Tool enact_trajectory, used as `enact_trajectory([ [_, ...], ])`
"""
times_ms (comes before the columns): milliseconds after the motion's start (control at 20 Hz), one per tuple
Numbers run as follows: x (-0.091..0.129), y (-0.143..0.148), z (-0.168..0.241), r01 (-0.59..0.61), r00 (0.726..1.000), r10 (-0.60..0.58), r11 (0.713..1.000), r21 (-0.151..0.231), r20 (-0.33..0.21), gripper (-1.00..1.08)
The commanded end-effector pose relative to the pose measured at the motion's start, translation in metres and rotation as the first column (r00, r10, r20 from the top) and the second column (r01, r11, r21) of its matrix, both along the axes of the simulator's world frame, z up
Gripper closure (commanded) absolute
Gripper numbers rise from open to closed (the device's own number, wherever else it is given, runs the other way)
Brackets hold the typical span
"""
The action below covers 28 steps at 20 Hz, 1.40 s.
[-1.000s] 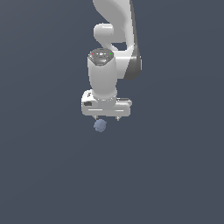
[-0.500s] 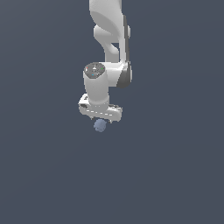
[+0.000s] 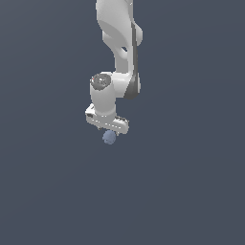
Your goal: Pick up the object and move it to a goal position.
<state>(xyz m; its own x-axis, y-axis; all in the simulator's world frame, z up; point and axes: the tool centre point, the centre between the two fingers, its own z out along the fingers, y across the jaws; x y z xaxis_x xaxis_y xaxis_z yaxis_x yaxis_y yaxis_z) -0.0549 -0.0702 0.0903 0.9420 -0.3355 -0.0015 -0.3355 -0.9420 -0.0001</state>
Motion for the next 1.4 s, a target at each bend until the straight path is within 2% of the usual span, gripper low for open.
enact_trajectory([
  [0, 0.0, 0.0, 0.0, 0.0, 1.0, 0.0, 1.0, 0.0, 0.001, -0.92],
  [850, -0.001, 0.0, -0.051, 0.005, 1.0, -0.005, 1.0, -0.001, 0.001, -0.92],
  [900, -0.001, 0.0, -0.051, 0.005, 1.0, -0.005, 1.0, -0.001, 0.001, 1.08],
  [1350, -0.001, 0.0, -0.051, 0.005, 1.0, -0.005, 1.0, -0.001, 0.001, 1.08],
])
